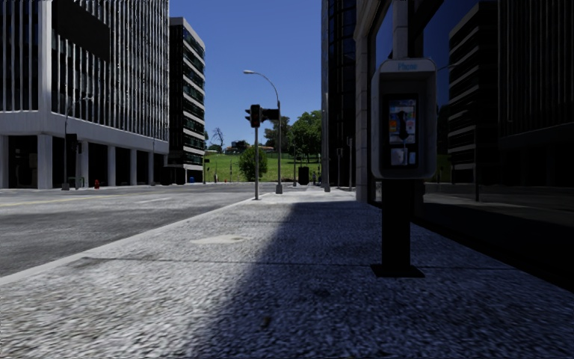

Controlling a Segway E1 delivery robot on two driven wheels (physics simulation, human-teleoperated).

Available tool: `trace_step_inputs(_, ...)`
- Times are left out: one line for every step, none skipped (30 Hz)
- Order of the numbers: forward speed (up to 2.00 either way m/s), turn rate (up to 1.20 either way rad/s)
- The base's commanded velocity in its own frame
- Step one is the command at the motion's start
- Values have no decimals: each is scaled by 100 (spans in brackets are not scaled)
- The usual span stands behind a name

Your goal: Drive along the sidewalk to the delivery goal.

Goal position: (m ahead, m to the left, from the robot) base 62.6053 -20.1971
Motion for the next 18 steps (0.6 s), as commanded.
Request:
trace_step_inputs(200, 0)
trace_step_inputs(200, 0)
trace_step_inputs(200, 0)
trace_step_inputs(200, 0)
trace_step_inputs(200, 0)
trace_step_inputs(200, 0)
trace_step_inputs(200, 0)
trace_step_inputs(200, 0)
trace_step_inputs(200, 0)
trace_step_inputs(200, 0)
trace_step_inputs(200, 0)
trace_step_inputs(200, 0)
trace_step_inputs(200, 0)
trace_step_inputs(200, 0)
trace_step_inputs(200, 0)
trace_step_inputs(200, 0)
trace_step_inputs(200, 0)
trace_step_inputs(200, 0)
